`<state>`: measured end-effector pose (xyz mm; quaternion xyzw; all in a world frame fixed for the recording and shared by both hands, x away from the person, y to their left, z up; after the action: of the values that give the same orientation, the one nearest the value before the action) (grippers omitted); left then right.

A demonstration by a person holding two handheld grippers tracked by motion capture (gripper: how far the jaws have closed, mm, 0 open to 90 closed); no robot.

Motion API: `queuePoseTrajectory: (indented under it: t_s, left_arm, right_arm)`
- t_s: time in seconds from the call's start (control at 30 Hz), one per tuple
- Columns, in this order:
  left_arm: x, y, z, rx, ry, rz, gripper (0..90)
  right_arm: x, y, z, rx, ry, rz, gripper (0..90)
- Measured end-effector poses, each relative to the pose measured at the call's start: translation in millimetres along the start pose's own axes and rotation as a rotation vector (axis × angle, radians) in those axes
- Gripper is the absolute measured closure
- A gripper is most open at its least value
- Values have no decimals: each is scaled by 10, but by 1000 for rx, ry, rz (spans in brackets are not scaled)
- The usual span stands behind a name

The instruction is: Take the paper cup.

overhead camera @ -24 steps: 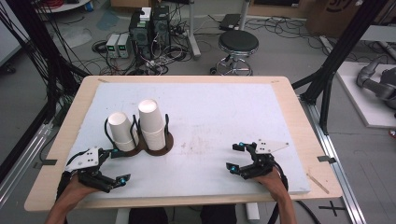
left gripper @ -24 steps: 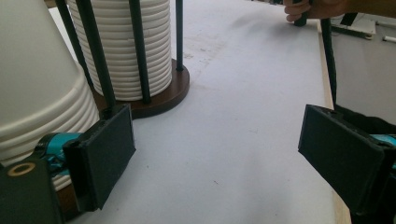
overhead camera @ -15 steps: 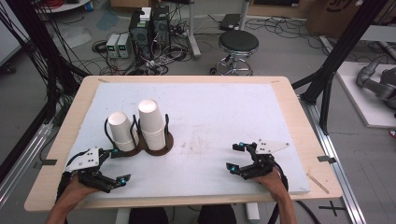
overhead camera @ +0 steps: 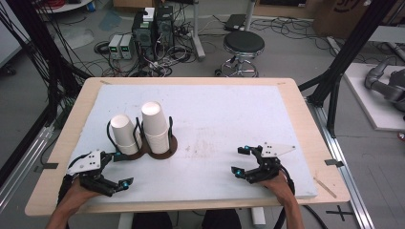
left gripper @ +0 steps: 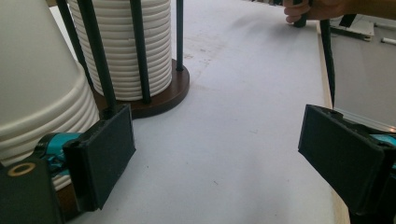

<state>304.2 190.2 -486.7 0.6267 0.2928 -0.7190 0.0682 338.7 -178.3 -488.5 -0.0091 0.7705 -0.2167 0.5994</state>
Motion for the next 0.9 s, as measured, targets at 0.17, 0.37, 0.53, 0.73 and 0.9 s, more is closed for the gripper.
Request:
queuePoseTrajectory:
  t_s: [0.17, 0.37, 0.53, 0.73, 0.9]
  left_arm:
    - [-8, -10, 5, 5, 0, 9, 107]
    - [-101, -58, 51, 22, -5, 13, 104]
    - [-430, -218, 80, 15, 44, 54, 104]
    - [-727, -354, 57, 7, 91, 70, 104]
    - [-980, -440, 2, 3, 109, 80, 104]
  right_arm:
    - [-2, 3, 1, 2, -7, -1, 174]
    - [3, 9, -4, 1, -6, -8, 174]
    - [7, 10, -4, 0, -1, -14, 174]
    - [9, 13, -6, -5, 5, -17, 174]
    - [11, 17, 2, -3, -2, -20, 174]
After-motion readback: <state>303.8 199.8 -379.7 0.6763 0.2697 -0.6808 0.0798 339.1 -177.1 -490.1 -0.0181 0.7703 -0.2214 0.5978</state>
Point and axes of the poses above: each handheld gripper's, and its own axes: y roughly forward along the jaws, x roughly out of its underside, z roughly to its right, the point moved 10 cm from there along y, roughly forward along the jaws, and after that the axes turned 5 degrees about -x, right-handed, at the moved point
